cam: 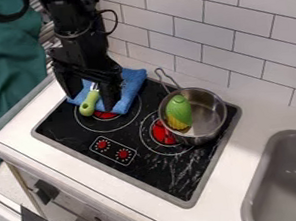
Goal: Move the green spatula to the lower right side of the stove
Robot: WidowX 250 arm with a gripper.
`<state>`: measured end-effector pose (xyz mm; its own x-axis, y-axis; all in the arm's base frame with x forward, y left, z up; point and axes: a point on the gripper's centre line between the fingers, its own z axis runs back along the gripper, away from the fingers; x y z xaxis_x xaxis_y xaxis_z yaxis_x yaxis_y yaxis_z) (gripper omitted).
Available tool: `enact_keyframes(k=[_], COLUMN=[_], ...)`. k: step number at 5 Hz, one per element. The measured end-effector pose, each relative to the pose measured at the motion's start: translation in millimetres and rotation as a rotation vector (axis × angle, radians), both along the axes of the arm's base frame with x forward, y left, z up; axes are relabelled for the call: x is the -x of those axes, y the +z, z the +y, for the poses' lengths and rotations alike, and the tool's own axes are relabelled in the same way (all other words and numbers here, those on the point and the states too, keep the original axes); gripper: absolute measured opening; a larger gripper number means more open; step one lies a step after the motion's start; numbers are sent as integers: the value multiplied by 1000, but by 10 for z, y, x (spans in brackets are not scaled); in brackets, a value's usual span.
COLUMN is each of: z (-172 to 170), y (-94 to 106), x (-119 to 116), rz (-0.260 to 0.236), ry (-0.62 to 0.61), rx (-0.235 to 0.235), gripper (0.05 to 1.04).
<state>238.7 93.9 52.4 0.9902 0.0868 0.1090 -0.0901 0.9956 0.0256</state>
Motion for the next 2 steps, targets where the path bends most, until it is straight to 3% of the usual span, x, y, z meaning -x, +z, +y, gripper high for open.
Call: enact_keyframes(k=[1, 2], z=[-19, 73], y=[-72, -47], x=[31, -170], rz=[28, -2], ry=[-2, -36], rx=[12, 4], gripper=[1009, 1009])
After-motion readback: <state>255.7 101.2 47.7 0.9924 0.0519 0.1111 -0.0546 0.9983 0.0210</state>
